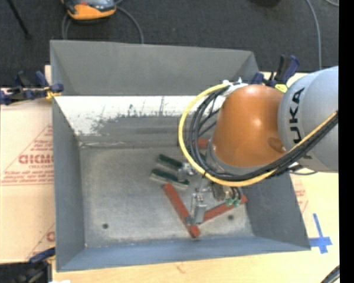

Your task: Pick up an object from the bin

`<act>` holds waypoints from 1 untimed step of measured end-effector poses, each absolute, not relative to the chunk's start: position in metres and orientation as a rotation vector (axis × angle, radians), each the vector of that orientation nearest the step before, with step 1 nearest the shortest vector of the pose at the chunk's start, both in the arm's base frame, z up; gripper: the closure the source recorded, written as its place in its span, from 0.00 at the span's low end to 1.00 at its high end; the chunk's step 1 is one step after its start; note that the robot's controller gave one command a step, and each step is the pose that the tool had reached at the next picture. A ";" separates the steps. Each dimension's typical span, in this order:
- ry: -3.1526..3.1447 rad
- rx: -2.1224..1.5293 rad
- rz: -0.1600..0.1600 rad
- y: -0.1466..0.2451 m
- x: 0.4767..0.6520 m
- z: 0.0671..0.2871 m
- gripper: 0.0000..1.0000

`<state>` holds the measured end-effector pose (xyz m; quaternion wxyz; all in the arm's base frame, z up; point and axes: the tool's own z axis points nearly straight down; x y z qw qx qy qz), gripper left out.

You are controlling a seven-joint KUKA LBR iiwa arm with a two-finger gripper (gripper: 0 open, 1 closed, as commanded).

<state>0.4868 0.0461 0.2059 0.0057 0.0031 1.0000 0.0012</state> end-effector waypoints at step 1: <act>3.135 0.165 0.002 0.011 0.485 0.165 0.00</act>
Offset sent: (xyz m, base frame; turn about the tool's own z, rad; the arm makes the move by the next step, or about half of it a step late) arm 0.0032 -0.0963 -0.0545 -0.0272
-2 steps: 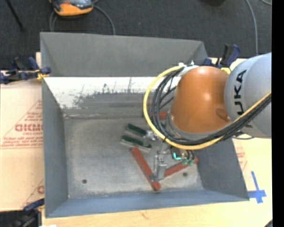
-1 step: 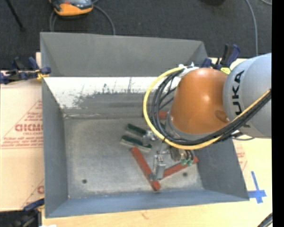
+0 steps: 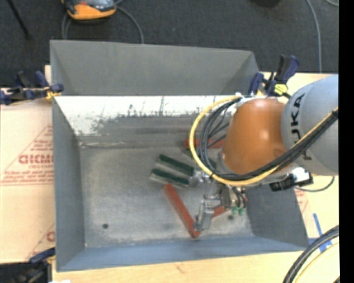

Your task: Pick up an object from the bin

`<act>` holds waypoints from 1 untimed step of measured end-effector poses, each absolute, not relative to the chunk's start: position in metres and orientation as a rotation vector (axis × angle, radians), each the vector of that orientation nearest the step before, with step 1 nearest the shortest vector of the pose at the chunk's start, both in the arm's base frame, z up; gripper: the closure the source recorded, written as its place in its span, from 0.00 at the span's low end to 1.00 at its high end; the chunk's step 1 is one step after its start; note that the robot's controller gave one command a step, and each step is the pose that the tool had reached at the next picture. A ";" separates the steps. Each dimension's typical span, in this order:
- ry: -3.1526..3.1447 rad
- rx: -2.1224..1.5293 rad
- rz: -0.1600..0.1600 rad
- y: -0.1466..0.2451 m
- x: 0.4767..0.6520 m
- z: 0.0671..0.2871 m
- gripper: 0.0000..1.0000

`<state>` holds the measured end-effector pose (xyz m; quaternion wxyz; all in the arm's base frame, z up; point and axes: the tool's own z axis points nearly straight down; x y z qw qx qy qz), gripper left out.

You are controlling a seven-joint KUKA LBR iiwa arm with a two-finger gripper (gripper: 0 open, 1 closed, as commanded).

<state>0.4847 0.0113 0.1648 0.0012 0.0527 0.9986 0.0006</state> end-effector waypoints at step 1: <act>3.140 0.008 0.001 -0.029 0.489 0.156 0.00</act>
Offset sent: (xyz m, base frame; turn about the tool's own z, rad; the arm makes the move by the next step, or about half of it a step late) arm 0.0412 -0.0799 -0.0267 -0.1799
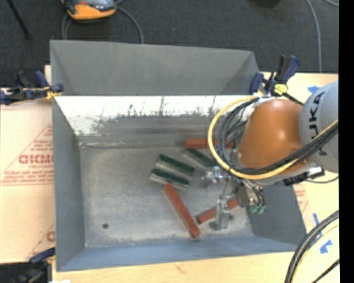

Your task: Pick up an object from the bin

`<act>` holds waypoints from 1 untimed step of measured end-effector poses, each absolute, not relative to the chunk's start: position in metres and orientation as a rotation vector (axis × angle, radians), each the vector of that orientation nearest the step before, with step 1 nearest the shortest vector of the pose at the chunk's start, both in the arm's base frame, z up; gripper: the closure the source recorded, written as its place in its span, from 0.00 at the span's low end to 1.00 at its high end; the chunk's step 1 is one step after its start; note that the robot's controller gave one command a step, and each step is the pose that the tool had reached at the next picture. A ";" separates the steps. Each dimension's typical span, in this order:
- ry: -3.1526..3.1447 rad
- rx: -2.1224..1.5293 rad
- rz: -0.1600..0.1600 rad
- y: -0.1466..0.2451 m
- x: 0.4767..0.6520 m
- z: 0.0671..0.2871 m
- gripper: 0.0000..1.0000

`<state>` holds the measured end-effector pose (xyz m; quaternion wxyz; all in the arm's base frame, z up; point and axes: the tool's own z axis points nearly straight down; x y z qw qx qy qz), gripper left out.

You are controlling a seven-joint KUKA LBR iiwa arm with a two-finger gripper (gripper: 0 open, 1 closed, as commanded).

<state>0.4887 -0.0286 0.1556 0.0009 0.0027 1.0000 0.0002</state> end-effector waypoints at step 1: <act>3.137 -0.096 -0.003 -0.063 0.518 0.143 0.00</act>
Offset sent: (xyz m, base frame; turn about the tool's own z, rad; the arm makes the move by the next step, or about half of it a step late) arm 0.0065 -0.0326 -0.0856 -0.4825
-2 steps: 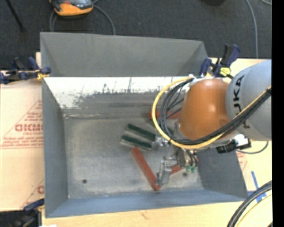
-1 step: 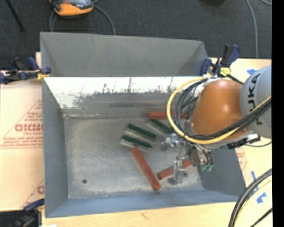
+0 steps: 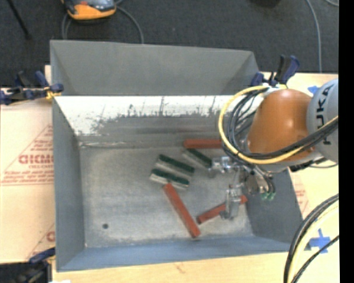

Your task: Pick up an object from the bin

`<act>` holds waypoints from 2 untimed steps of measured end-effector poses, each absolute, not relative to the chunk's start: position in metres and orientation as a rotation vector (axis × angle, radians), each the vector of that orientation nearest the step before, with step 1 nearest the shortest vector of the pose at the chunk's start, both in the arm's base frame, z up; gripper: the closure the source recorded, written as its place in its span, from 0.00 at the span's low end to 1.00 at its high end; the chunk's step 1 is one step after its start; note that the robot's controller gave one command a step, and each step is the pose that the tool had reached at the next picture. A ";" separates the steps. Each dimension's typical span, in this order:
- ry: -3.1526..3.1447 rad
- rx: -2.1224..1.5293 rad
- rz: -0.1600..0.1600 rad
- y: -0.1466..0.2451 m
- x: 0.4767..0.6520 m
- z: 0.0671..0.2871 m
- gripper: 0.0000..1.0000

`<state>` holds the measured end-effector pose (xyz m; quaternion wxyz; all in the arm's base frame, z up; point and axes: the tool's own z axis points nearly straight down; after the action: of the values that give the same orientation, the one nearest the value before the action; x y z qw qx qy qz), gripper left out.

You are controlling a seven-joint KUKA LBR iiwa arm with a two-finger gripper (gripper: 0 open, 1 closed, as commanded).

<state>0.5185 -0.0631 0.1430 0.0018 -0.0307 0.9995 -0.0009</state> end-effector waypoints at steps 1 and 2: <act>3.110 -0.399 -0.003 -0.064 0.513 0.110 0.00; 3.088 -0.554 0.007 -0.100 0.501 0.072 1.00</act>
Offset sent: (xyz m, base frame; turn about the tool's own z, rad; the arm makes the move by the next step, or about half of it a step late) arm -0.0195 -0.0399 -0.0730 -0.2909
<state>0.5008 -0.0998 0.0717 0.0021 -0.1767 0.9843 0.0024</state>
